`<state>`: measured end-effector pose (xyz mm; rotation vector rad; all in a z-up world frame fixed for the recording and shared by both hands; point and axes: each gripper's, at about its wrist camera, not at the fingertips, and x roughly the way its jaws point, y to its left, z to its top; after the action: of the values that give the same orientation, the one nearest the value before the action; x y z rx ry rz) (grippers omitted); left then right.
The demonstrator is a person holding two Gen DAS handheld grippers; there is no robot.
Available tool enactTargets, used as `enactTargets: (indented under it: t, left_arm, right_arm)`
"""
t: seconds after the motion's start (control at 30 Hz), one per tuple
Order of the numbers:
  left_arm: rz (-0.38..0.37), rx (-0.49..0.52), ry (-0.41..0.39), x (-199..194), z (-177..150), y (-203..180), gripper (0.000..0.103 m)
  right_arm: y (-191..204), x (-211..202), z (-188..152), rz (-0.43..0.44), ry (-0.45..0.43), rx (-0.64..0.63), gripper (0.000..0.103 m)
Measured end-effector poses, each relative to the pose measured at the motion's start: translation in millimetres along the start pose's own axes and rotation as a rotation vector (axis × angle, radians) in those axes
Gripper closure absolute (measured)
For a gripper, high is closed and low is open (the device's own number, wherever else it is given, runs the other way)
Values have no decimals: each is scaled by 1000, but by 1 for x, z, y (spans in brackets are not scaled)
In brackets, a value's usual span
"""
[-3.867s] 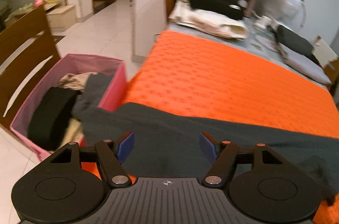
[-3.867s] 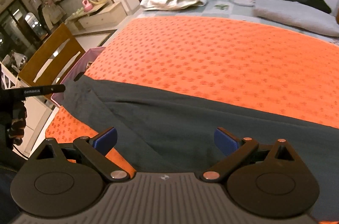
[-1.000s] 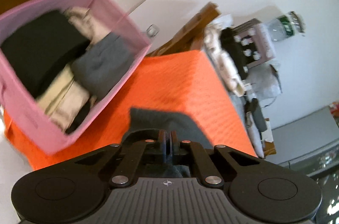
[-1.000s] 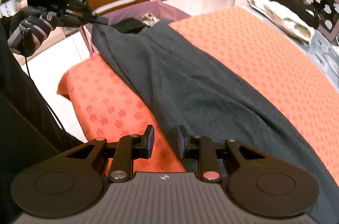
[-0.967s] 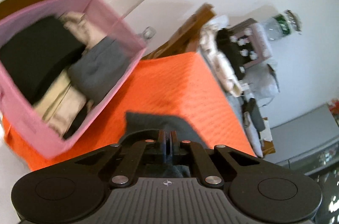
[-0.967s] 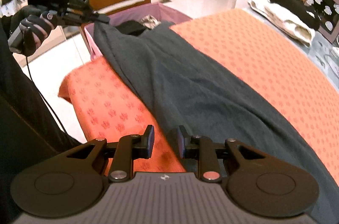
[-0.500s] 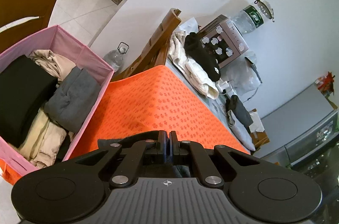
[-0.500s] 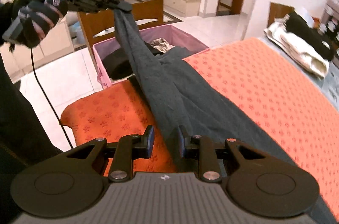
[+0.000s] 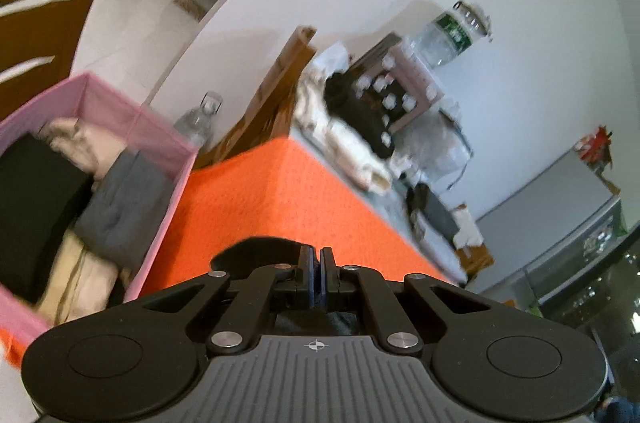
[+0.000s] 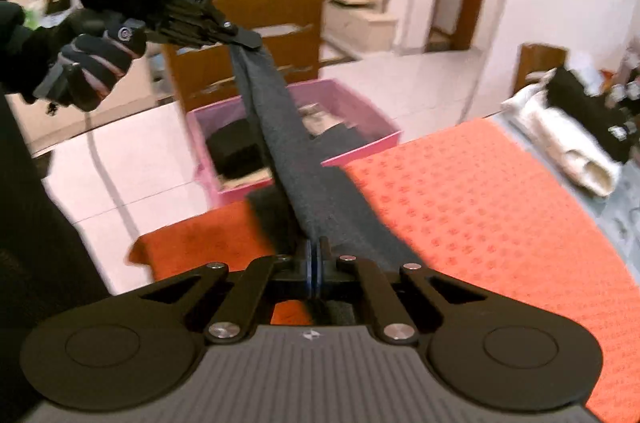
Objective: Fold clothes
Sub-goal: 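Lift the pants with both tools toward the pink box, then lower the dark grey pants onto the mat and open both tools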
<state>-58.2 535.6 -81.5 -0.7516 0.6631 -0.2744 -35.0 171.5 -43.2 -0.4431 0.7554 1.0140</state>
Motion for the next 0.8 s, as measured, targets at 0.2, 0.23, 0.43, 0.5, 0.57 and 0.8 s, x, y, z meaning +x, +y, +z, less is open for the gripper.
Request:
enactTargets:
  t: [0.2, 0.23, 0.43, 0.5, 0.57, 0.8]
  left_arm:
    - [119, -19, 139, -10, -56, 34, 98]
    - [138, -24, 156, -11, -64, 40, 98]
    - [200, -40, 227, -10, -98, 64, 97]
    - [209, -61, 227, -11, -103, 70, 97]
    - [211, -107, 204, -13, -103, 77, 96]
    - [187, -253, 98, -5, -92, 98, 67]
  right_arm:
    - [18, 36, -24, 116, 124, 13, 99]
    - [20, 42, -27, 128, 140, 19, 99]
    - [23, 50, -31, 179, 194, 33, 86]
    - [16, 44, -29, 175, 192, 48, 77]
    - [9, 37, -27, 167, 195, 68, 74]
    - [-12, 18, -40, 62, 224, 139, 70]
